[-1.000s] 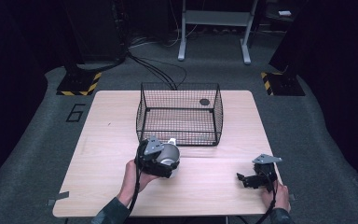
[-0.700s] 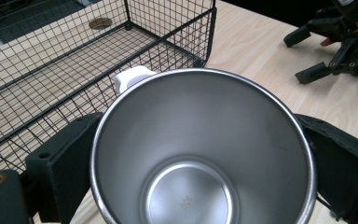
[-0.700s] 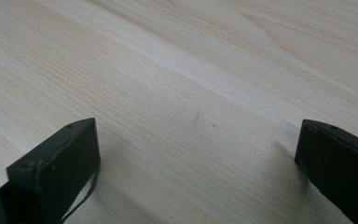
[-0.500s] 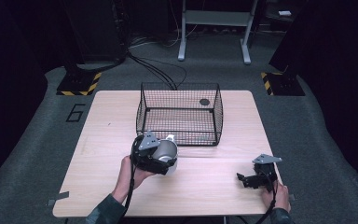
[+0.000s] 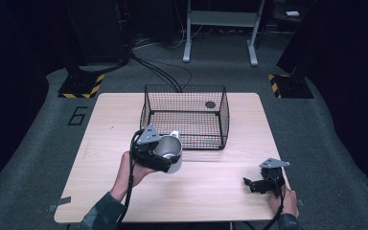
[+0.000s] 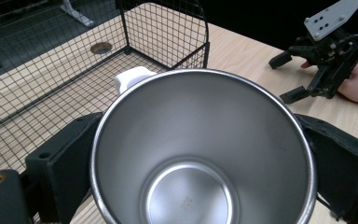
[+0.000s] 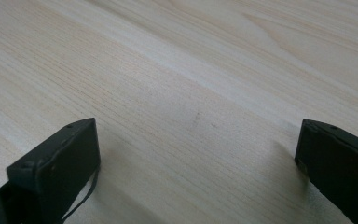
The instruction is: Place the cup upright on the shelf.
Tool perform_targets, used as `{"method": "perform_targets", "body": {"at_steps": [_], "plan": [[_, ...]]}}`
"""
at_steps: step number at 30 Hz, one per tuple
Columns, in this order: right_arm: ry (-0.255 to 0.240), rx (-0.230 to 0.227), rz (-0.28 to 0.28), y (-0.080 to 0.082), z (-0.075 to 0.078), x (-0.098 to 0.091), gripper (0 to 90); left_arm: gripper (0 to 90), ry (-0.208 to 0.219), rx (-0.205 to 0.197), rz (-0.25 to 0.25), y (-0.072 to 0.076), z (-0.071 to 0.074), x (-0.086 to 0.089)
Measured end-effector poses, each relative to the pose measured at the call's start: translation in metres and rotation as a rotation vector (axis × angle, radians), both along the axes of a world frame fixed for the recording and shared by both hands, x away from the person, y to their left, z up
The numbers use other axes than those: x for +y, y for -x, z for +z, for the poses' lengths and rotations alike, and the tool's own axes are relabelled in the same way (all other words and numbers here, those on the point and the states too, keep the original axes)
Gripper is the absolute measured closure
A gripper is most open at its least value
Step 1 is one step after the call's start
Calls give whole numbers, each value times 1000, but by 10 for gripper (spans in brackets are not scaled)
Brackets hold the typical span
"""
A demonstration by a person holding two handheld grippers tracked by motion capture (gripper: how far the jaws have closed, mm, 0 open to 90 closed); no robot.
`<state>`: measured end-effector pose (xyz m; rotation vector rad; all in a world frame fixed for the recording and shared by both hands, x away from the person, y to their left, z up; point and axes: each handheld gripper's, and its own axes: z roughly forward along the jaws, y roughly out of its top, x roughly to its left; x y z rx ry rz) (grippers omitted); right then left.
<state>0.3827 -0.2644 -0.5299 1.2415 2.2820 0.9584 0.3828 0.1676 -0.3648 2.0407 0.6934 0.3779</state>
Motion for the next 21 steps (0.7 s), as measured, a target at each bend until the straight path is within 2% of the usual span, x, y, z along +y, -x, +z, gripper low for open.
{"method": "perform_targets", "body": {"at_steps": [6, 7, 12, 17, 21], "plan": [[0, 0, 0, 0, 0, 0, 0, 63, 5, -7, -4, -4, 8, 2], [0, 0, 0, 0, 0, 0, 0, 63, 17, -2, -7, -6, 11, 3], [0, 0, 1, 0, 0, 0, 0, 63, 10, -6, -7, -11, 18, 5], [1, 0, 1, 0, 0, 0, 0, 63, 27, -6, 2, -17, 25, 6], [0, 0, 1, 0, 0, 0, 0, 63, 25, -11, 3, -20, 31, 6]]}}
